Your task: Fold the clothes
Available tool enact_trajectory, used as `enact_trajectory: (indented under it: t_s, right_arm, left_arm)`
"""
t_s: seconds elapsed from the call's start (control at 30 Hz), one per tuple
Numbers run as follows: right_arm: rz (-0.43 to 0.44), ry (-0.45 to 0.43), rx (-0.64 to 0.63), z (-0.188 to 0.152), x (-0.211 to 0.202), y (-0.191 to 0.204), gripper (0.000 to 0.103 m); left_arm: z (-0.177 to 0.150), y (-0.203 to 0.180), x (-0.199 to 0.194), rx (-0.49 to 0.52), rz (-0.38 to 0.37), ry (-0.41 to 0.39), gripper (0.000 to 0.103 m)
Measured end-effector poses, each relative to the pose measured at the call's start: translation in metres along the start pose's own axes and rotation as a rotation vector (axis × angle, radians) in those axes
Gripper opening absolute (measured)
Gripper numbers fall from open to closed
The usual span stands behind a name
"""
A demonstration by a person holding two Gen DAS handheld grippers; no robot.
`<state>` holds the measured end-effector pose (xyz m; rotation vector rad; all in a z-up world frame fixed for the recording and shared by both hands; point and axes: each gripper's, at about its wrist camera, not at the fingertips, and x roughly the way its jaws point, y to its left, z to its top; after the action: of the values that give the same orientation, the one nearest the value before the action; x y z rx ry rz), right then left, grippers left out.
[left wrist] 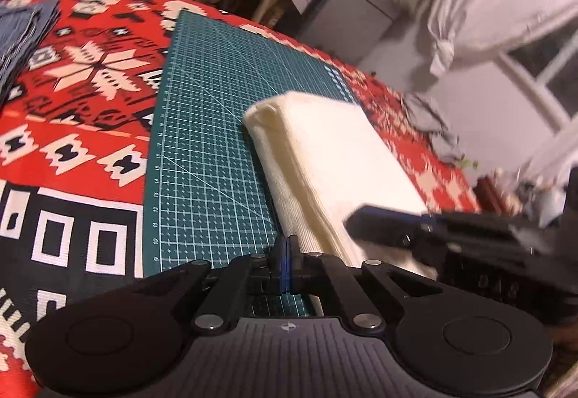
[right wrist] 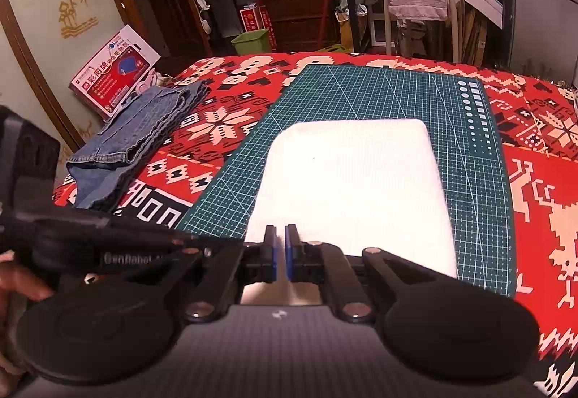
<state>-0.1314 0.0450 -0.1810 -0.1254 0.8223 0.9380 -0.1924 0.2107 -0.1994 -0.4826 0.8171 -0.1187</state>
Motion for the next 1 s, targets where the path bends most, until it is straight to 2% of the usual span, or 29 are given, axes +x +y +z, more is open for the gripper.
enact_trajectory:
  t_s: [0.17, 0.53, 0.73, 1.0]
  right_arm:
    - [0.000, -0.001, -0.012, -0.005, 0.000, 0.006, 0.005]
    - [0.016, -0.004, 0.014, -0.011, -0.005, 0.002, 0.005]
    - [0.023, -0.001, 0.018, -0.014, -0.009, 0.003, 0.005]
    - [0.035, 0.007, 0.001, -0.020, -0.027, 0.005, 0.006]
  left_arm:
    - [-0.007, -0.022, -0.003, 0.129, 0.060, 0.007, 0.000]
    - [-0.020, -0.047, -0.013, 0.336, 0.070, 0.021, 0.000]
    - [-0.029, -0.057, -0.017, 0.383, 0.063, 0.038, 0.000]
    - [-0.028, -0.047, -0.018, 0.337, 0.096, 0.036, 0.002]
